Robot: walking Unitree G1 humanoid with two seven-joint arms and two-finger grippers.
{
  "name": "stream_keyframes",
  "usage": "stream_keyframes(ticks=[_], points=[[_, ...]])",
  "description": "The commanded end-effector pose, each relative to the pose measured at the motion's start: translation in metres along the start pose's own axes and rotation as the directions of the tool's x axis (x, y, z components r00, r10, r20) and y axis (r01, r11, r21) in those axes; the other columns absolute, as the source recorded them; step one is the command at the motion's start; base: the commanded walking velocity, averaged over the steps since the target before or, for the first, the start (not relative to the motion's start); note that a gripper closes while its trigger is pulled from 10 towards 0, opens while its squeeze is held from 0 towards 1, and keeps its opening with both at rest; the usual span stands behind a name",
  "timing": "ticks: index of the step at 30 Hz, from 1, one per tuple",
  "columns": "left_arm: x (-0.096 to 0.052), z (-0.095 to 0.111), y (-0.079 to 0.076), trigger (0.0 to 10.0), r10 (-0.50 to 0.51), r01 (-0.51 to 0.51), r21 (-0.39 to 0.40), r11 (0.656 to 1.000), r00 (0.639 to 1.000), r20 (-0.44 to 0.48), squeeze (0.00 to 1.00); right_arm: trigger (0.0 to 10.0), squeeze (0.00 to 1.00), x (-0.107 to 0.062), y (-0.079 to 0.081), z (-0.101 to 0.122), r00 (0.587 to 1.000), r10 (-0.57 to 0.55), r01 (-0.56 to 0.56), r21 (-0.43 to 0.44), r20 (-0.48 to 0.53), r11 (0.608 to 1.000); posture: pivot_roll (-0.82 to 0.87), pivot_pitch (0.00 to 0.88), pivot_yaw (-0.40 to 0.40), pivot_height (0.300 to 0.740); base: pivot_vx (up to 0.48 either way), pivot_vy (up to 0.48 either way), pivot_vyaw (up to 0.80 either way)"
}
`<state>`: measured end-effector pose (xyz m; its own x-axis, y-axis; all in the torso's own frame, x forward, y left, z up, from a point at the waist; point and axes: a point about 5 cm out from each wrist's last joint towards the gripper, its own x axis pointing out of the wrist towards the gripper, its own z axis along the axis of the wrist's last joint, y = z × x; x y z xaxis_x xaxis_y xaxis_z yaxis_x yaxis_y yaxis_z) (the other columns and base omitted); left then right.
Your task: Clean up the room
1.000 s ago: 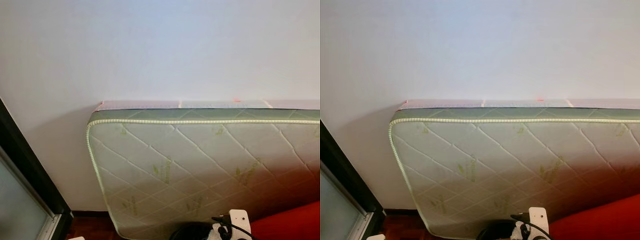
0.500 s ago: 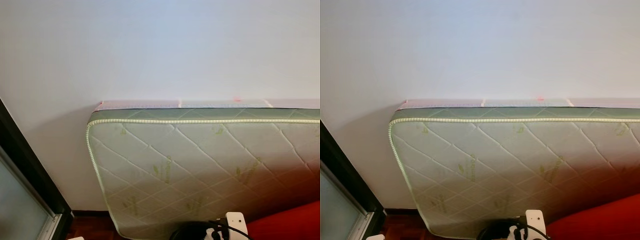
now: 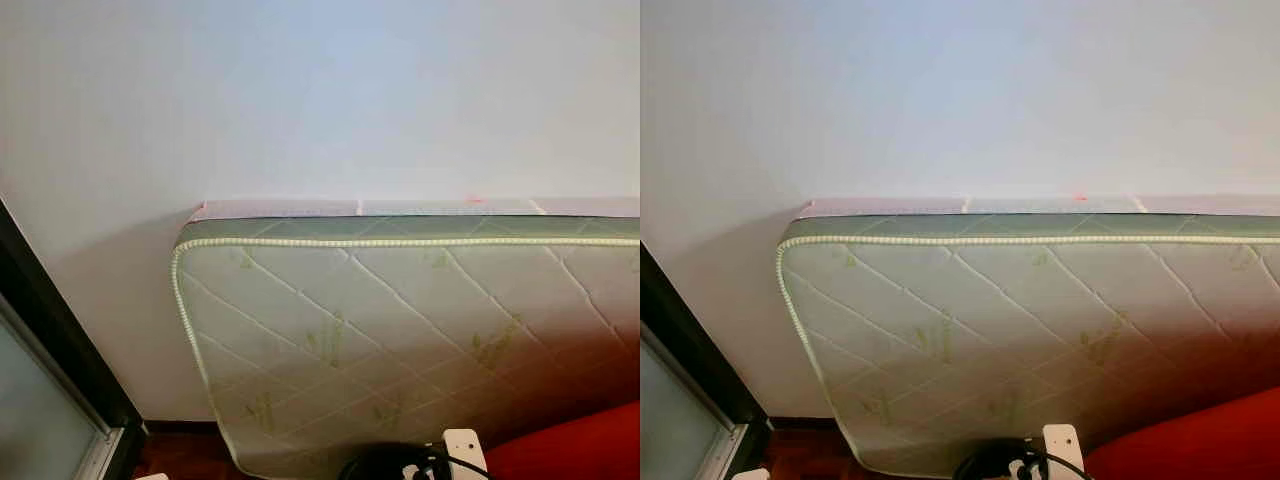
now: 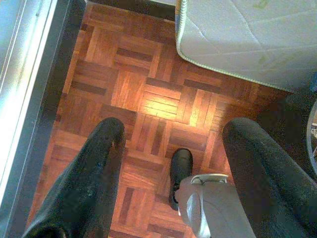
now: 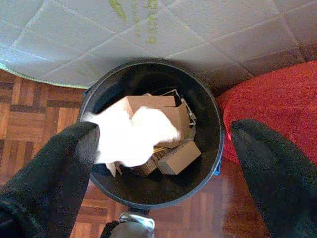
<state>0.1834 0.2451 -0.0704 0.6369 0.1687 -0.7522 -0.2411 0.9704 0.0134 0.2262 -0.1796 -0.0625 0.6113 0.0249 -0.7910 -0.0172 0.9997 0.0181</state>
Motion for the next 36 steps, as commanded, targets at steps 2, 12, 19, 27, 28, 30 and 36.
stream_keyframes(ticks=[2,12,19,27,28,30,36], points=[[-0.001,-0.002,0.003,10.0,0.008,-0.008,0.011,1.0,1.0,-0.017,0.0,10.0,1.0,0.0,0.001,-0.004,1.0,0.002,-0.002,0.012,-0.022,1.0,0.11,0.0,-0.003,0.74,0.0,0.0,0.0],[0.0,0.001,0.003,10.0,0.008,-0.008,0.013,1.0,1.0,-0.008,0.0,10.0,0.0,-0.001,-0.004,-0.002,0.999,-0.038,0.038,0.083,0.003,0.996,0.11,0.0,0.001,0.74,0.0,0.0,0.0],[0.0,0.0,0.003,10.0,0.011,-0.01,0.015,1.0,1.0,-0.008,0.0,10.0,0.0,-0.001,-0.007,0.003,0.997,-0.059,0.055,0.077,0.052,0.995,0.11,0.0,0.001,0.74,0.0,0.0,0.0],[0.0,-0.002,0.002,10.0,0.013,-0.013,0.014,1.0,1.0,-0.016,0.0,10.0,0.0,-0.002,-0.007,0.009,0.991,-0.052,0.04,0.094,0.126,0.995,0.1,0.0,-0.005,0.74,0.0,0.0,0.0],[0.0,-0.002,0.002,10.0,0.013,-0.013,0.014,1.0,1.0,-0.016,0.0,10.0,0.0,-0.002,-0.007,0.009,0.991,-0.052,0.04,0.094,0.126,0.995,0.1,0.0,-0.005,0.74,0.0,0.0,0.0],[0.0,-0.002,0.001,10.0,0.008,-0.008,-0.005,1.0,1.0,-0.013,0.0,10.0,0.0,-0.002,-0.01,0.01,0.99,-0.055,0.043,0.09,0.128,0.995,0.1,0.003,-0.018,0.74,0.0,0.0,0.0],[-0.001,-0.004,0.005,10.0,0.006,-0.007,-0.032,0.999,1.0,-0.015,0.0,10.0,0.0,-0.003,-0.012,0.008,0.99,-0.06,0.05,0.085,0.125,0.995,0.09,0.003,-0.013,0.74,0.0,0.0,0.0]])
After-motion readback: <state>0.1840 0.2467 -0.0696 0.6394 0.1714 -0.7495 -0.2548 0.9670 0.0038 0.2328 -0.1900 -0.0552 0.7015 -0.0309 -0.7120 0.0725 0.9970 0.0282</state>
